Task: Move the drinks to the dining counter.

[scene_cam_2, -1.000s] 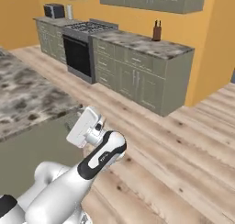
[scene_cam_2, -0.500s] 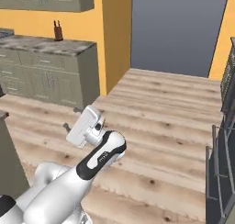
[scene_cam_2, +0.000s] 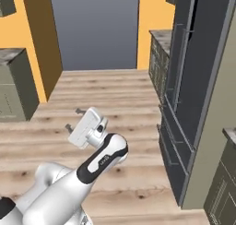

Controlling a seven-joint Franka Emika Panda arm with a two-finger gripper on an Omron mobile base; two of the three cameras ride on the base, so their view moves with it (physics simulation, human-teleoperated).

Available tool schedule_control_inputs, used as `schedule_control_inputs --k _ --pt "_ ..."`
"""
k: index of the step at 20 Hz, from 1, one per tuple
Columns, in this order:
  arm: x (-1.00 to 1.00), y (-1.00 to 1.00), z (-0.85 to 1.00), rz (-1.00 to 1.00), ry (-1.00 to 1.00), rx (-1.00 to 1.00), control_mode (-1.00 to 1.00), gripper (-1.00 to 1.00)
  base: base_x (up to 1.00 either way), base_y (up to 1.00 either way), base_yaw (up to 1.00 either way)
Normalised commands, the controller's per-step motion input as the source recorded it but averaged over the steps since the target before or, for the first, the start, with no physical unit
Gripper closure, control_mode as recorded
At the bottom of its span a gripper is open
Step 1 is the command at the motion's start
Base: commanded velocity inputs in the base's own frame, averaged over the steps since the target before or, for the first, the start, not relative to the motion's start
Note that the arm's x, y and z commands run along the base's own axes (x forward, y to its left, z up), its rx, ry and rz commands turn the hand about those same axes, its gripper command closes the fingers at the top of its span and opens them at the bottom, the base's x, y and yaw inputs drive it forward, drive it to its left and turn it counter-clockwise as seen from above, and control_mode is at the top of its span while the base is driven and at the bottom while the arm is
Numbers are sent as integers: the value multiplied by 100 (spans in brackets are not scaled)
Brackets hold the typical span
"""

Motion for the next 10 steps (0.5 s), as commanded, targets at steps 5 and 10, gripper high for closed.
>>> schedule_control_inputs --k 5,10 --pt "0 0 0 0 0 0 100 -100 8 100 -36" --pt "0 0 0 0 0 0 100 -100 27 100 -36"
